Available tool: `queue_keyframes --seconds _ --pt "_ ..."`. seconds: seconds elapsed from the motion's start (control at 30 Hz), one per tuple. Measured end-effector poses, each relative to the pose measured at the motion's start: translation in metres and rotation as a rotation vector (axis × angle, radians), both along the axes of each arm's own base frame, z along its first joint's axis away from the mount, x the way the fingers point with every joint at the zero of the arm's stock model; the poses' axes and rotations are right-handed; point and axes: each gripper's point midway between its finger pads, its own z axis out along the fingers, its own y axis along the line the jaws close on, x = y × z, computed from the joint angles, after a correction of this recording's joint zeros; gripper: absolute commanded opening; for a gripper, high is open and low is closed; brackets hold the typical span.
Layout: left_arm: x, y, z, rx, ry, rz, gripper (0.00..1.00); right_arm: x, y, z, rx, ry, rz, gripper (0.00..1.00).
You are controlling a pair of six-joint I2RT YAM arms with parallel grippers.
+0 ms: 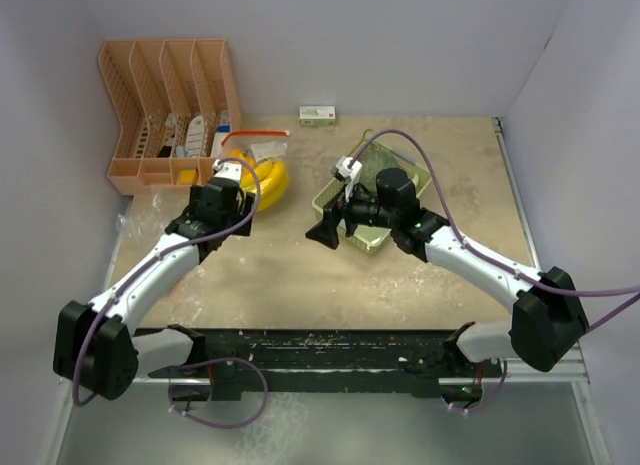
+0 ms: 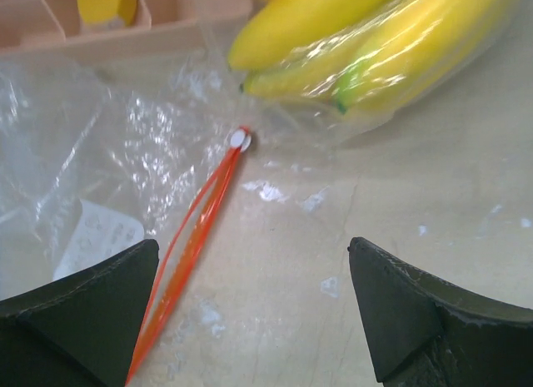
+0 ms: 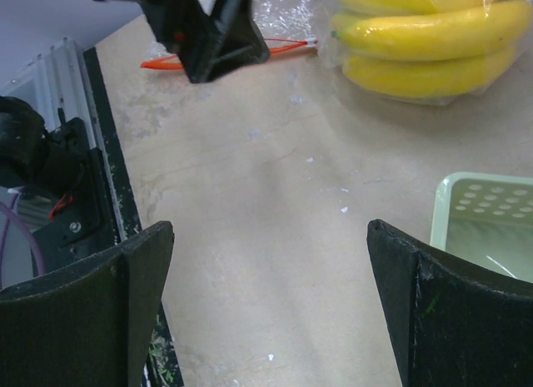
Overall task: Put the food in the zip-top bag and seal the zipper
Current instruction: Pick up the zipper food storage bag at the center of the board.
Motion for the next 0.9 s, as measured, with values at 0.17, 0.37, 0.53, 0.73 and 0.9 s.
queue_keyframes --seconds 0.17,0.37,0.53,0.73,0.9 --pt "-0.009 0.029 -0.049 0.033 0.143 0.16 0.99 -0.01 -0.002 0.009 0.036 -0.018 0.02 1.0" --pt "-0.011 0.07 -0.068 -0.005 0.177 0.326 0.99 -0.02 -0.005 0.026 0.083 -0.052 0.037 1.0" --pt "-0.004 0.084 -0.075 -0.037 0.197 0.362 0.99 -0.025 -0.008 0.032 0.099 -0.068 0.041 1.0" --pt "-0.004 0.089 -0.103 -0.034 0.296 0.351 1.0 -0.031 -0.013 0.045 0.123 -0.101 0.043 0.99" --pt "0.003 0.09 -0.118 -0.029 0.338 0.32 0.82 -0.036 -0.017 0.053 0.138 -0.121 0.044 1.0"
